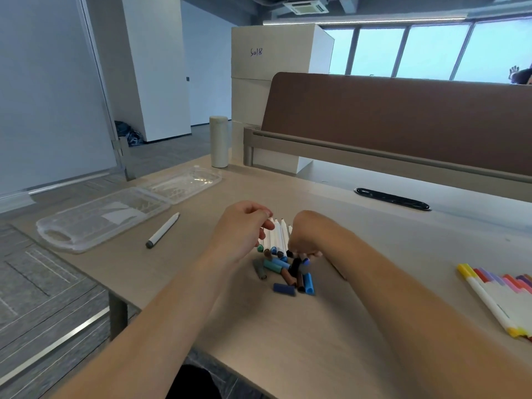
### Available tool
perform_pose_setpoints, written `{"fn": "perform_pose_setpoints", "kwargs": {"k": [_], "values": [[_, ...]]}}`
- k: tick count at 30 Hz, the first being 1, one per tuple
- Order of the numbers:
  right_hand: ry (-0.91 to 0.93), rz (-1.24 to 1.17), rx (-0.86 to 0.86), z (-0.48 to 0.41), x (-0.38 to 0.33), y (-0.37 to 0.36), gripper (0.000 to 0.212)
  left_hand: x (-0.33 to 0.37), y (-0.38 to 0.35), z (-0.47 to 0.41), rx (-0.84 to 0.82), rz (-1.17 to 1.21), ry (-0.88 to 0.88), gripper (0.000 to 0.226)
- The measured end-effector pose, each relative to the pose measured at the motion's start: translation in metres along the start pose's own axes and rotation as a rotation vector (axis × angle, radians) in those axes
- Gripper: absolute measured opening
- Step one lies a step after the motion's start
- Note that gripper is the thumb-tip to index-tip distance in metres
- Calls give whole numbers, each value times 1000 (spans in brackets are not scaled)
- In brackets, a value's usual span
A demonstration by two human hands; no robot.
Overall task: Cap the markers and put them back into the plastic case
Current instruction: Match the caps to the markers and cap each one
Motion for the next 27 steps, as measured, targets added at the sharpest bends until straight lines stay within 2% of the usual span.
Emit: {"fn": "perform_pose_setpoints", "kwargs": {"k": [6,9,14,17,22,27], "values": [[16,58,-34,8,-1,2,33,4,-11,5,-35,-72,-37,18],[31,-115,-22,12,5,4,27,5,-15,7,-45,-104,-31,16],[56,-426,97,21,18,18,17,8,-8,6,-22,-271,-53,12],[103,-570,106,26,19,19,22,9,0,5,-13,-395,-78,12],[184,-714,125,30,17,15,27,3,-4,5,-114,-606,-91,12],[160,-816,210,25,25,14,27,3,-9,7,-135,-738,-130,14]]}}
Point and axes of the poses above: each hand's wrist, its own z-axis away from the middle knuckle, its own y-axis out of the back of the hand, x = y × z, the point moved 10 cm from there along -z, towards the middle knuckle, and after that the axes turned 2 degrees about x, right-handed, at the moved point
